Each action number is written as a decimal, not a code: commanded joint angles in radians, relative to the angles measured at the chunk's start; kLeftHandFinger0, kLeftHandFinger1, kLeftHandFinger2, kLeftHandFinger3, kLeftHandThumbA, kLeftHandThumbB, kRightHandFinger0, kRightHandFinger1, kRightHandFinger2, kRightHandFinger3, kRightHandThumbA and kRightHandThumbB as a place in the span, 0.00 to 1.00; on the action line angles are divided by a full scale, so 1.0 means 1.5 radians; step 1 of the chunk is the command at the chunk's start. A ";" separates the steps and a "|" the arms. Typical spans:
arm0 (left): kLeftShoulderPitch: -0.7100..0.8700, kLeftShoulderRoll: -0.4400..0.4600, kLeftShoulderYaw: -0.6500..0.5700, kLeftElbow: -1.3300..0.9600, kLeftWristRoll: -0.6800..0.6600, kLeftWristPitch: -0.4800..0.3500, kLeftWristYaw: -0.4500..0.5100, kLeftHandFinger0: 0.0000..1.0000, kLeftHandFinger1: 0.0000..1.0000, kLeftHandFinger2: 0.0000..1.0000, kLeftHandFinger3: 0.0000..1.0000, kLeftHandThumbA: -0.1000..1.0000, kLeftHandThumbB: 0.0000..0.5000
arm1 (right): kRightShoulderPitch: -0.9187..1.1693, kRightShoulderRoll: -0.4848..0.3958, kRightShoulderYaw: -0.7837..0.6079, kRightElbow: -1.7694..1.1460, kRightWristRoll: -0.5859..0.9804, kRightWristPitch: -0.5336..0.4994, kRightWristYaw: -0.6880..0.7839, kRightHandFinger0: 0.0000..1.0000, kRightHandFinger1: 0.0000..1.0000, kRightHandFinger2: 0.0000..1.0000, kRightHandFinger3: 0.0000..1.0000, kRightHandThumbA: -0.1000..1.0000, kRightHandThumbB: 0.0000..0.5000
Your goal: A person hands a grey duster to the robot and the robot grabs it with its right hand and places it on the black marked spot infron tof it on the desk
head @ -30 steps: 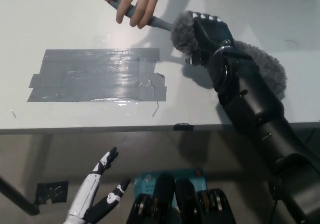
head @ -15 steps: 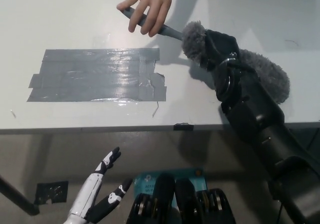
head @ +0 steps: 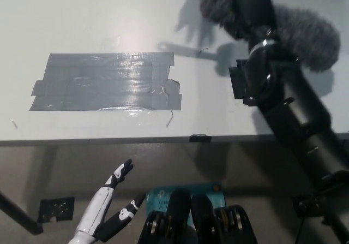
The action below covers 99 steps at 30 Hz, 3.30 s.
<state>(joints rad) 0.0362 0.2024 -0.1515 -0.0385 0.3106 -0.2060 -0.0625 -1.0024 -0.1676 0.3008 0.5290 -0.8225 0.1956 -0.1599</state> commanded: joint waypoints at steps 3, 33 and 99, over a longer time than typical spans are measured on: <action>-0.013 0.014 0.000 -0.015 0.006 -0.009 -0.009 1.00 1.00 1.00 1.00 0.86 0.35 | -0.033 -0.061 0.016 -0.090 -0.024 -0.067 -0.035 0.00 0.47 0.85 0.92 0.00 0.43; 0.004 0.009 -0.010 -0.028 0.011 0.000 -0.012 1.00 1.00 1.00 1.00 0.81 0.32 | 0.071 -0.128 0.037 0.147 0.145 -0.141 0.225 0.87 1.00 1.00 1.00 0.39 0.74; 0.009 -0.010 0.008 0.021 -0.056 -0.042 0.001 1.00 1.00 1.00 1.00 1.00 0.43 | 0.722 0.010 -0.227 -0.826 0.577 -0.087 0.344 1.00 1.00 1.00 1.00 1.00 0.88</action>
<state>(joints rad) 0.0248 0.2045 -0.1550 0.0034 0.3031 -0.1811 -0.0732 -0.1770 -0.3063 0.0064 -0.5553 -0.0684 0.2873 0.5342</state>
